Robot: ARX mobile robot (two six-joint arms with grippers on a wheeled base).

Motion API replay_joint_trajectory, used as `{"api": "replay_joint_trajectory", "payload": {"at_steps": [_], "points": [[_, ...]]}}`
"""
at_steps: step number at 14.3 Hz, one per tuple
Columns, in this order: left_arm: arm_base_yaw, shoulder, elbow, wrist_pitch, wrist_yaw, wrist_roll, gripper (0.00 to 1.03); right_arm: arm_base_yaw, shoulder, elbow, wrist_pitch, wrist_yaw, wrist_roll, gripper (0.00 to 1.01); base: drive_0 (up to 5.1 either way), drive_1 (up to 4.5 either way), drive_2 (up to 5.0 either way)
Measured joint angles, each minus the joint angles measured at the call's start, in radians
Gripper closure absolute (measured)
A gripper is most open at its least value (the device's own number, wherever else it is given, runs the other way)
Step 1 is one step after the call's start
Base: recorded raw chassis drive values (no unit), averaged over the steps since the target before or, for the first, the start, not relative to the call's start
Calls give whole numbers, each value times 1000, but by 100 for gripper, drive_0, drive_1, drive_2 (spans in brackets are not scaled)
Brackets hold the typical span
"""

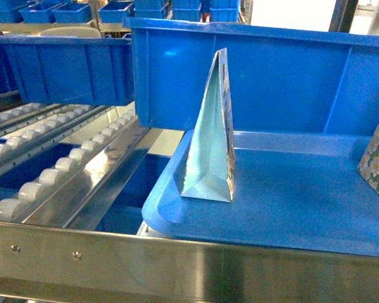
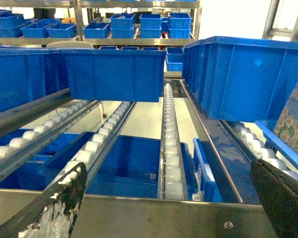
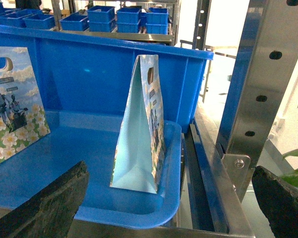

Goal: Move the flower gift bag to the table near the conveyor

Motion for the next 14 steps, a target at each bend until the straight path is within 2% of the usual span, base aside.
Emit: {"api": "replay_joint_trajectory", "payload": {"at_steps": [14], "points": [[0, 5, 0, 10, -6, 0, 5, 1, 2, 0, 6, 0, -1, 3, -435, 242, 242]]}}
